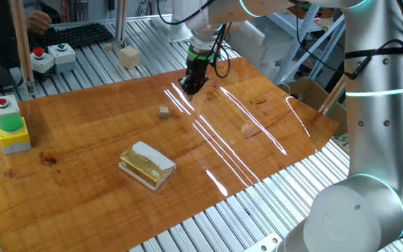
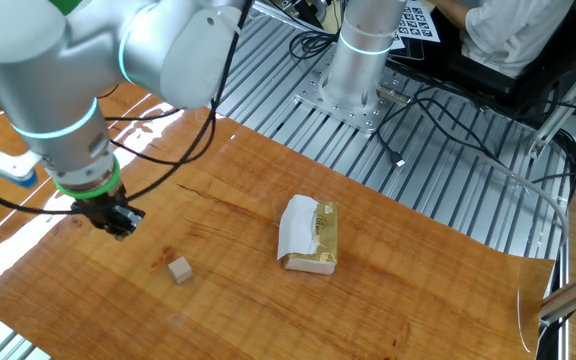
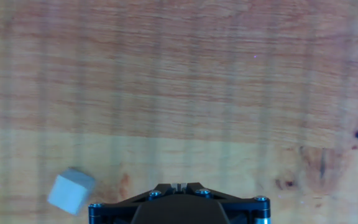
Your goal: Use the gripper to push the small block from left to right
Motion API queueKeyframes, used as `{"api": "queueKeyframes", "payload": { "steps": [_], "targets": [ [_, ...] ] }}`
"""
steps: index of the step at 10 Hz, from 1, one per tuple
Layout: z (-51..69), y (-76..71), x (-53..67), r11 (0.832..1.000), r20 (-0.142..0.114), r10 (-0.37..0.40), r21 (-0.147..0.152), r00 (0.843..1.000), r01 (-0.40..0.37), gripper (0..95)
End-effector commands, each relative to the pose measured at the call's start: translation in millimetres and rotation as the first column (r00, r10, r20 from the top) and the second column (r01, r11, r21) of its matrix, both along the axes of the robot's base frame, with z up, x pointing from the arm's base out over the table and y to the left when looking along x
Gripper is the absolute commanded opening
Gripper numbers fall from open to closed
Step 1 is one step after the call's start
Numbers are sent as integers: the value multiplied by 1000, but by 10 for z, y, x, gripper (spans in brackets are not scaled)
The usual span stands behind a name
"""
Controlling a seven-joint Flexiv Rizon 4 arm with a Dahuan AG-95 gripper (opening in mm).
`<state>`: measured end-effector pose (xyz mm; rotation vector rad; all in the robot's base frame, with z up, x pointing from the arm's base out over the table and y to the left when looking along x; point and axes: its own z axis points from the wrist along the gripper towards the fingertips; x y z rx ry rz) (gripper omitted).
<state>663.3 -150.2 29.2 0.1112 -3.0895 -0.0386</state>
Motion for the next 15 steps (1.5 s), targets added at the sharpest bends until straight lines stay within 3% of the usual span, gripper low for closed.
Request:
{"api": "queueKeyframes", "payload": {
  "steps": [1, 4, 11, 15],
  "targets": [
    [-40, 154, -40, 1000, 4, -28, -1, 1000, 28, 0],
    [-138, 368, -109, 998, 10, -62, -1, 998, 62, 0],
    [-181, 764, -162, 993, 10, -122, 2, 993, 122, 0],
    [-206, 977, -180, 988, 42, -153, 14, 987, 152, 0]
  ]
}}
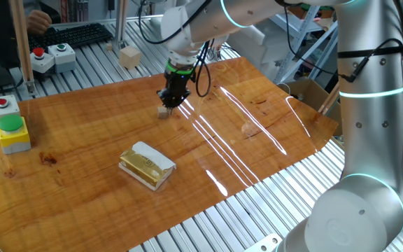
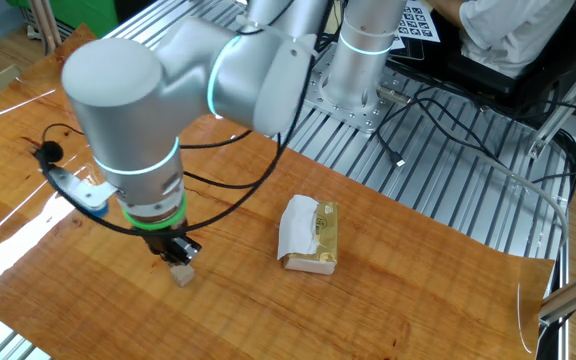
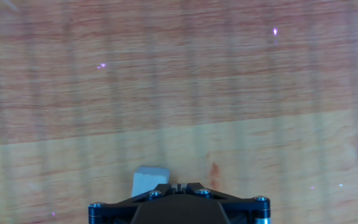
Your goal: Use the gripper to push the small block from left to right
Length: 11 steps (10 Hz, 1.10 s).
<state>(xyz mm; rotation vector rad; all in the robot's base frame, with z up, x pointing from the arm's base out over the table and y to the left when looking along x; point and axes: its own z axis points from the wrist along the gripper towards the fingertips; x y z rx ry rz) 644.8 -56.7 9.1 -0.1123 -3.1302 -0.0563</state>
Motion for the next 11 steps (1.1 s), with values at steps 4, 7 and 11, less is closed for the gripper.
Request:
{"api": "queueKeyframes", "payload": {
  "steps": [4, 7, 11],
  "targets": [
    [-34, 319, -19, 998, 13, -59, 13, 998, 59, 0],
    [-6, 432, -12, 997, 11, -72, 17, 997, 72, 0],
    [50, 399, -130, 999, -2, -50, 8, 999, 50, 0]
  ]
}}
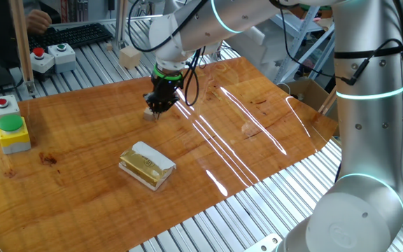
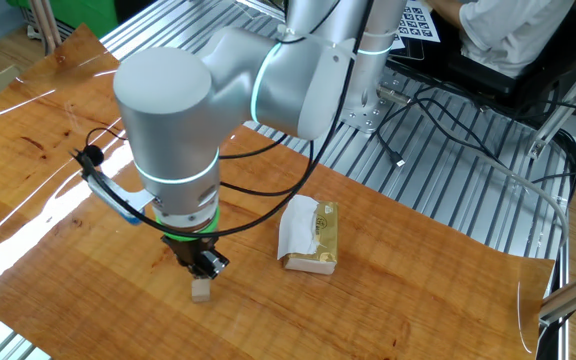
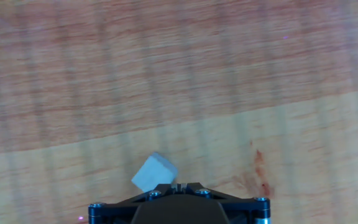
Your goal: Use the gripper to push the small block from left to right
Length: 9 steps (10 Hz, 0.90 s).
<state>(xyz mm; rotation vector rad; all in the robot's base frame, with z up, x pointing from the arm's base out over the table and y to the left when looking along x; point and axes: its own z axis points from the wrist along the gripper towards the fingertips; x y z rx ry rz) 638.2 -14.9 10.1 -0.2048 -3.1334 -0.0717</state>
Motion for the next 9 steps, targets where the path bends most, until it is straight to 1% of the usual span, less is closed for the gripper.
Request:
{"api": "queueKeyframes", "payload": {
  "steps": [1, 2, 3, 4, 5, 6, 7, 8, 9],
  "targets": [
    [79, -59, -117, 1000, -20, 20, 2, 1000, -20, 0],
    [136, -126, -194, 999, -32, 52, 1, 998, -52, 0],
    [178, -165, -251, 997, -53, 78, -5, 996, -78, 0],
    [218, -193, -293, 994, -65, 104, -14, 992, -105, 0],
    [235, -208, -307, 994, -59, 112, 4, 992, -112, 0],
    [268, -246, -324, 988, -61, 152, 14, 986, -152, 0],
    [310, -355, -369, 974, -89, 226, 31, 970, -224, 0],
    [325, -393, -384, 970, -90, 244, 31, 965, -242, 0],
    [353, -448, -383, 965, -92, 263, 15, 960, -263, 0]
  ]
}}
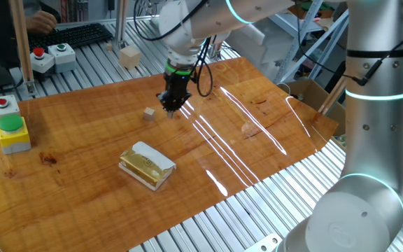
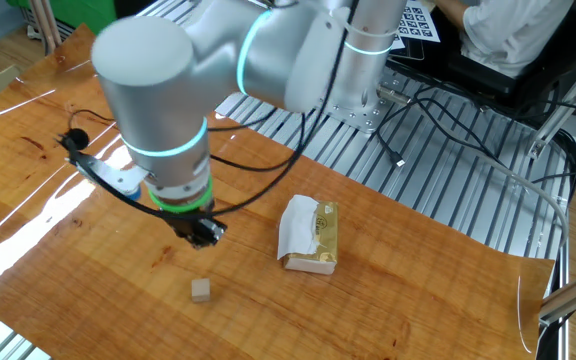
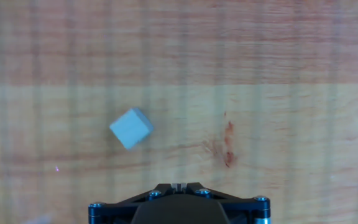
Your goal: Use the gripper to push the small block from left to right
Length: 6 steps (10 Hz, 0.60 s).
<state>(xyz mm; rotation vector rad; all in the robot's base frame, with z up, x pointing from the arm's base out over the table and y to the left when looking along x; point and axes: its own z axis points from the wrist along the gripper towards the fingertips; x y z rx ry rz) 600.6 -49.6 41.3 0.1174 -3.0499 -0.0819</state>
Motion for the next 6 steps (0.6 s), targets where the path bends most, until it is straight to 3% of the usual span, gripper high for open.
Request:
{"api": "queueKeyframes", "payload": {
  "steps": [1, 3, 6],
  "targets": [
    [76, -161, -4, 995, -25, 97, -17, 995, -97, 0],
    [109, -241, 3, 987, -22, 161, -6, 987, -162, 0],
    [111, -270, 10, 986, -22, 165, -15, 986, -165, 0]
  ]
}}
